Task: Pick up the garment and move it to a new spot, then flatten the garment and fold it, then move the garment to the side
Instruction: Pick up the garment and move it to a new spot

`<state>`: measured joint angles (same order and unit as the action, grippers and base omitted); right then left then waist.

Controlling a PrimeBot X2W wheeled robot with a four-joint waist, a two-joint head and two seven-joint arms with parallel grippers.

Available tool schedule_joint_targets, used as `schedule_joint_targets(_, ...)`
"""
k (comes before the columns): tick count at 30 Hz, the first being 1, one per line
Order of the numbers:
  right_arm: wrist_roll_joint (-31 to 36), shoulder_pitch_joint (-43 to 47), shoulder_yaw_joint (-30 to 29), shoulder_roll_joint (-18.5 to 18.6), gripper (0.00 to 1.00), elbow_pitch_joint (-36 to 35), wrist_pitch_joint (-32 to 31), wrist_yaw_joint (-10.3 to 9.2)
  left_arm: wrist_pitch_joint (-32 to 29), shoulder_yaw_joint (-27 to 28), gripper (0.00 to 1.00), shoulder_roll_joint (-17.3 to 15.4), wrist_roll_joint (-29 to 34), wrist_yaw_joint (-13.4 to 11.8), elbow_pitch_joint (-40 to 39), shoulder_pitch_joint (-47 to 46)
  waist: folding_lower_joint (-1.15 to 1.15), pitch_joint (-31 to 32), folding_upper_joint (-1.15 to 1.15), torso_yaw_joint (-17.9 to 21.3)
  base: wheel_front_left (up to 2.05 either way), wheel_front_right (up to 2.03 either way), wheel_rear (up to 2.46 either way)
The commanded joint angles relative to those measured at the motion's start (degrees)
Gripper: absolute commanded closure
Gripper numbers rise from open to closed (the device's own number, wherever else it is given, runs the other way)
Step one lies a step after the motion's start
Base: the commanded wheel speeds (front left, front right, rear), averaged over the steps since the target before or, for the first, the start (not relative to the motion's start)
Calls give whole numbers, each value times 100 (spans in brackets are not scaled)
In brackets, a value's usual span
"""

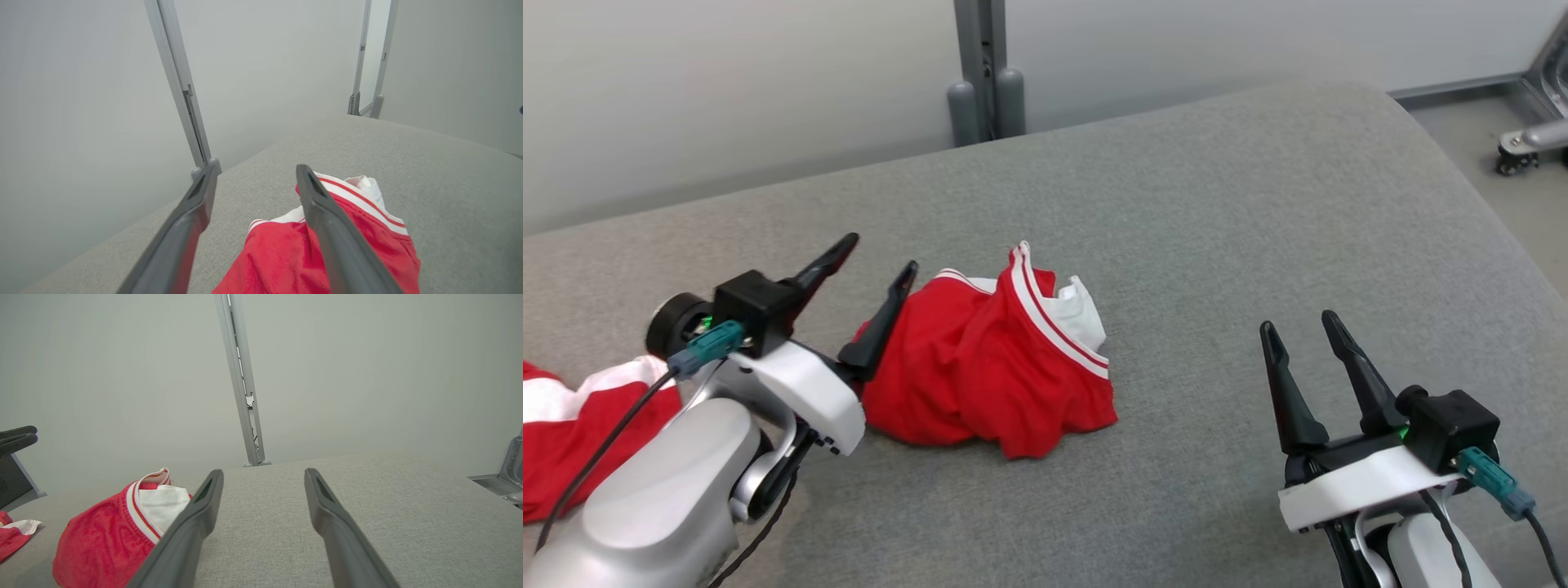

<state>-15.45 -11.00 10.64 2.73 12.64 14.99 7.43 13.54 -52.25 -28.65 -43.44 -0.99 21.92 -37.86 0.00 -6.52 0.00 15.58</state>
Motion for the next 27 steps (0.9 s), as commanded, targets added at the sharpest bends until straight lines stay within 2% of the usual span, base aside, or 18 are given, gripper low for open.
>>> schedule_joint_targets(1, 64, 90, -50, 30, 0, 34, 30, 11, 82, 172, 0, -104, -34, -135, -157, 169, 0, 155, 0, -160, 0, 0, 0)
schedule_joint_targets(6, 2, 175, -47, 30, 0, 61, 30, 11, 166, 776, 0, -255, -6, -433, -645, 643, 0, 335, 0, -412, 0, 0, 0)
schedule_joint_targets(15, 35, 346, -265, 35, 0, -161, 30, 10, 158, 2232, 0, -125, 510, -712, -1340, 2003, 0, 468, 0, -803, 0, 0, 0)
schedule_joint_targets(21, 9, 479, -435, 32, 0, -309, 31, 10, 159, 3211, 0, 175, 722, -659, -1474, 2884, 0, 431, 0, -929, 0, 0, 0)
schedule_joint_targets(27, -61, 528, -600, 30, 0, -382, 30, 10, 159, 3982, 0, 524, 938, -463, -1505, 3480, 0, 418, 0, -948, 0, 0, 0)
